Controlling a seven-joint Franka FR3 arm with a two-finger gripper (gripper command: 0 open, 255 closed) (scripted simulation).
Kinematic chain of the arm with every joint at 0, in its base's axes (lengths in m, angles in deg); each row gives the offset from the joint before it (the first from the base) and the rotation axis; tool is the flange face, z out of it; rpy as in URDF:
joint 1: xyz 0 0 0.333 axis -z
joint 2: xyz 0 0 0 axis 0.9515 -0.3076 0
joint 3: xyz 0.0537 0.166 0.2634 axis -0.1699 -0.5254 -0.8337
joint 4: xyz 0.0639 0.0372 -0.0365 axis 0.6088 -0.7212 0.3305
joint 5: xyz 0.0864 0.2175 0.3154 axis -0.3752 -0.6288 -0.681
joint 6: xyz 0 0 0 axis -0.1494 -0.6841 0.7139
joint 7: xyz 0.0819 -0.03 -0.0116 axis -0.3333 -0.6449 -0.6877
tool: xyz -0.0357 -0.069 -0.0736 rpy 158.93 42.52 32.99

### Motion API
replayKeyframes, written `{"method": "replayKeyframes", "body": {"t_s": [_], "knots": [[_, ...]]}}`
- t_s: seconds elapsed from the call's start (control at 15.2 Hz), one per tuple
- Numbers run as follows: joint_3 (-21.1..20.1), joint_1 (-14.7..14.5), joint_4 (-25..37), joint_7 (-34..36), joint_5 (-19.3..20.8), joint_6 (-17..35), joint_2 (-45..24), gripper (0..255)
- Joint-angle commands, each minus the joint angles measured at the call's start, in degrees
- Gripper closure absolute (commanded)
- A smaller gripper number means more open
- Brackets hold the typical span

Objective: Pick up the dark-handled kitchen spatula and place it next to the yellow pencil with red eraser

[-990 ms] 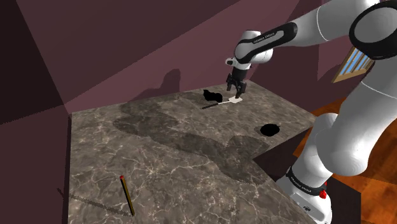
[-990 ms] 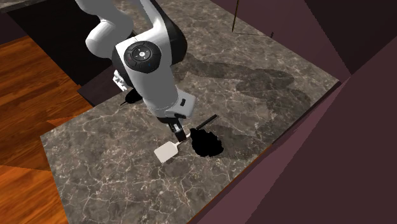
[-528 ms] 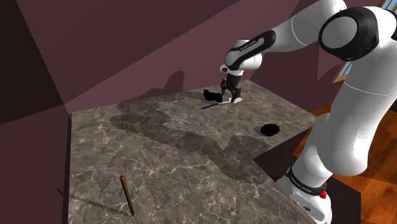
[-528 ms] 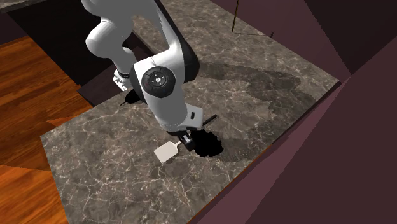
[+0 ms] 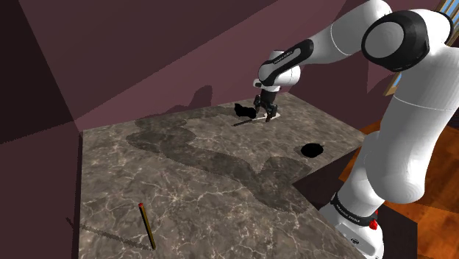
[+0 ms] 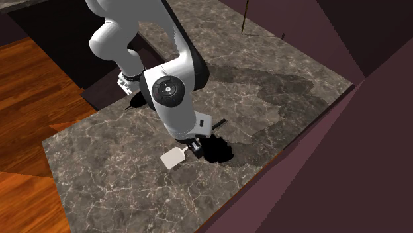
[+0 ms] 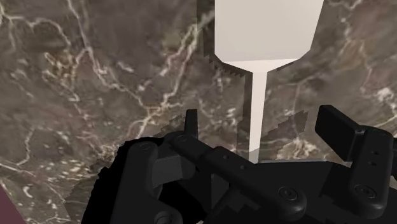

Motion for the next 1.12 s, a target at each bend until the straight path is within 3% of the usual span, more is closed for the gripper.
{"method": "replayKeyframes", "body": {"t_s": [0.0, 0.13, 0.2, 0.79, 1.06], "knots": [[-0.02, -0.01, -0.02, -0.02, -0.03, 0.03, -0.03, 0], [-0.02, -0.01, -0.02, -0.02, -0.03, 0.03, -0.03, 0], [-0.02, -0.01, -0.02, -0.02, -0.02, 0.02, -0.02, 255], [-0.01, -0.02, -0.03, -0.02, -0.03, 0.03, -0.03, 255], [0.41, -0.4, 0.99, 1.58, 2.1, -2.67, 2.23, 255]]}}
